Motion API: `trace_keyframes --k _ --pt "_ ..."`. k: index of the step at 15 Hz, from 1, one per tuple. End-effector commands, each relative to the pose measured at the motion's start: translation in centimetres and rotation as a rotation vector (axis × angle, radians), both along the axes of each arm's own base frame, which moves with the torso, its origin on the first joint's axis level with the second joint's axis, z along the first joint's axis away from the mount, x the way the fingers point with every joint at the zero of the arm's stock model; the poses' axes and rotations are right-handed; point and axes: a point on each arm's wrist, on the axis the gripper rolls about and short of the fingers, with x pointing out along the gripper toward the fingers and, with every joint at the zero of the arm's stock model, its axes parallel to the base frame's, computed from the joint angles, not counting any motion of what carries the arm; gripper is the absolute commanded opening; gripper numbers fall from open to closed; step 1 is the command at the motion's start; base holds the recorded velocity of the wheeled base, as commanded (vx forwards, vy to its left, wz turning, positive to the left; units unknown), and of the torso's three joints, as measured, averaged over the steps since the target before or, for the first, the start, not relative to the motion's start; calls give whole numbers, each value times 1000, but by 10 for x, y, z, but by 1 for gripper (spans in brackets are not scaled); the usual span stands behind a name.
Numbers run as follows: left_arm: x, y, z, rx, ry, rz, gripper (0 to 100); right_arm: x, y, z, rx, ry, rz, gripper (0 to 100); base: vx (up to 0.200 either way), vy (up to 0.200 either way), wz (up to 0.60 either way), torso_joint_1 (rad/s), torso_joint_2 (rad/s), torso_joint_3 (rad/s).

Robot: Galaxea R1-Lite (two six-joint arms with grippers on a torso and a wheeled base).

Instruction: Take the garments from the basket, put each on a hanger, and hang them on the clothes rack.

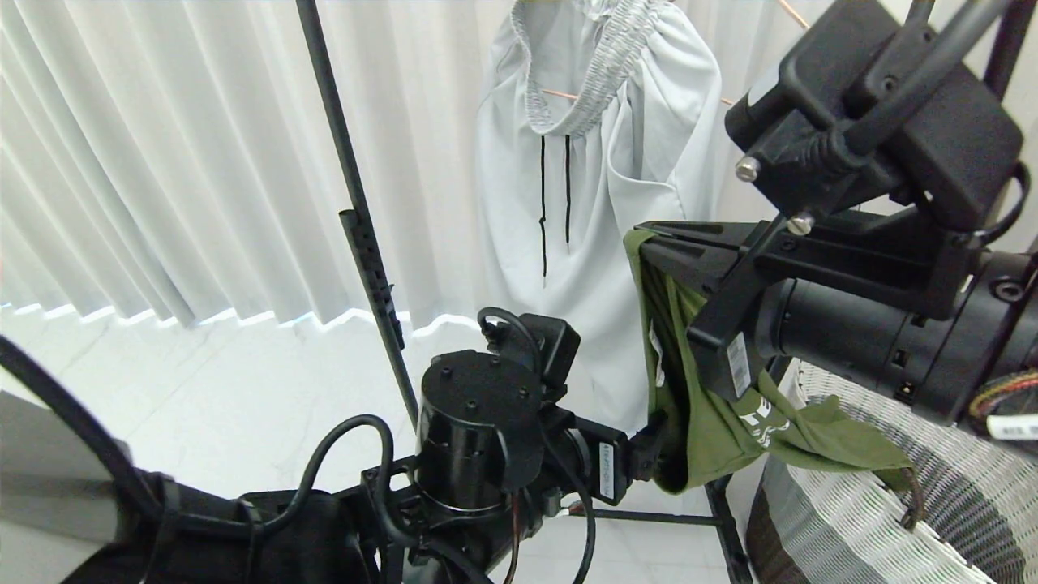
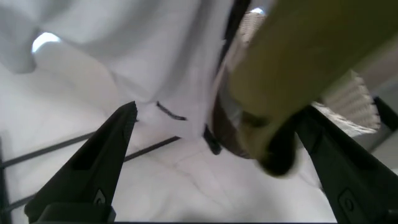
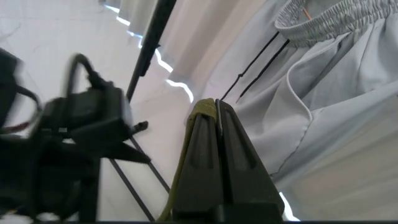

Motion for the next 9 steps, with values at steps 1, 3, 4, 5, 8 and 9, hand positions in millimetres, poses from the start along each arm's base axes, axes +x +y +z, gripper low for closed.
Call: trace_keyframes --k 1,3,4,5,8,9 --pt "13 1 -13 13 37 40 100 1 0 0 0 0 -1 0 0 0 0 0 0 0" --pt "16 1 -18 12 56 52 100 1 0 -1 -3 1 -3 0 0 0 0 0 0 0" --pt "16 0 -20 14 58 50 100 1 0 -1 -2 2 -1 0 0 0 0 0 0 0" --pt "16 -1 -23 23 63 43 100 1 1 -1 -3 3 -1 0 0 0 0 0 0 0" --pt "20 -4 -42 53 85 33 100 1 0 -1 11 12 -3 0 0 0 0 0 0 0" --pt "21 -3 -46 57 89 30 100 1 0 -1 11 12 -3 0 0 0 0 0 0 0"
